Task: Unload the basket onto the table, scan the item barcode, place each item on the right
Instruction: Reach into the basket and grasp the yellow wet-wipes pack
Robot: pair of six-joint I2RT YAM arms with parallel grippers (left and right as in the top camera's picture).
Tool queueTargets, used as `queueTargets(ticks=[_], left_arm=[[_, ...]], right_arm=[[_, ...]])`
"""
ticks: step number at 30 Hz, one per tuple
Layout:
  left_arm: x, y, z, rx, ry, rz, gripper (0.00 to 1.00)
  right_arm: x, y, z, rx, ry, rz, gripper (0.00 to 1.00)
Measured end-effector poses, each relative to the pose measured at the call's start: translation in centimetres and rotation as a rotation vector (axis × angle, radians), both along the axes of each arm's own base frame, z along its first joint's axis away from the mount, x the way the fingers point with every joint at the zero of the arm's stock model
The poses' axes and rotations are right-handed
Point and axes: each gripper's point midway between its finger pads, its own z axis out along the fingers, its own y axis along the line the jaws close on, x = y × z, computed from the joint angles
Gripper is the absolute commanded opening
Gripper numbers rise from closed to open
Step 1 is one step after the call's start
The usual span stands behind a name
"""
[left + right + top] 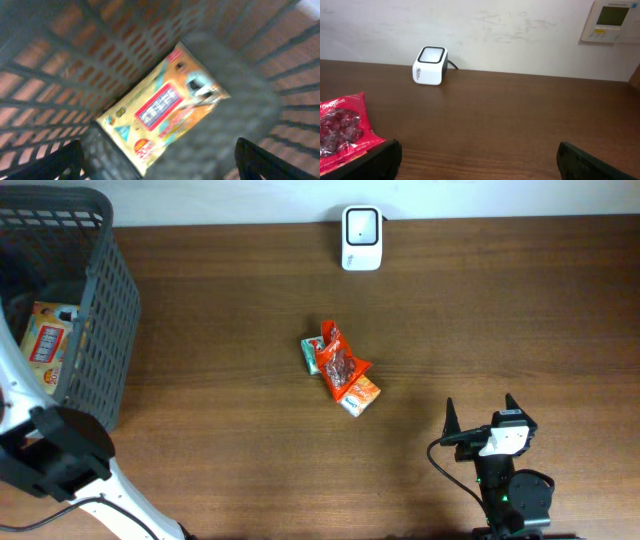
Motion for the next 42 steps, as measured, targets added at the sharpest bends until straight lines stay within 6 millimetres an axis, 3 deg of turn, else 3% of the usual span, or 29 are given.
queueTargets(ticks=[5, 10, 22, 30, 34, 42], left_arm=[[-0.4, 1.2, -6.2, 0.035, 0.122, -0.008, 0.95], [-0.9, 1.4, -10.8, 0.057, 0.209, -0.081, 0.99], [-2.8, -0.3, -18.6, 0.033, 0.34, -0.265, 0.99], [-2.4, -0.3, -19.2, 0.081, 0.323, -0.325, 1.0], [-2.3, -0.2, -19.1, 0.094, 0.319, -0.337, 0.86], [-3.1, 0.7, -19.1, 0.123, 0.352, -0.313, 0.84]], right_arm=[[0.0, 0.0, 0.0, 0.0, 0.0, 0.0, 0.98], [0.0, 0.0, 0.0, 0.0, 0.0, 0.0, 0.98], [0.0, 0.0, 0.0, 0.0, 0.0, 0.0, 0.98], [0.0, 0.0, 0.0, 0.0, 0.0, 0.0, 0.98], [0.0, 0.0, 0.0, 0.0, 0.0, 0.0, 0.99], [0.0, 0.0, 0.0, 0.0, 0.0, 0.0, 0.98]])
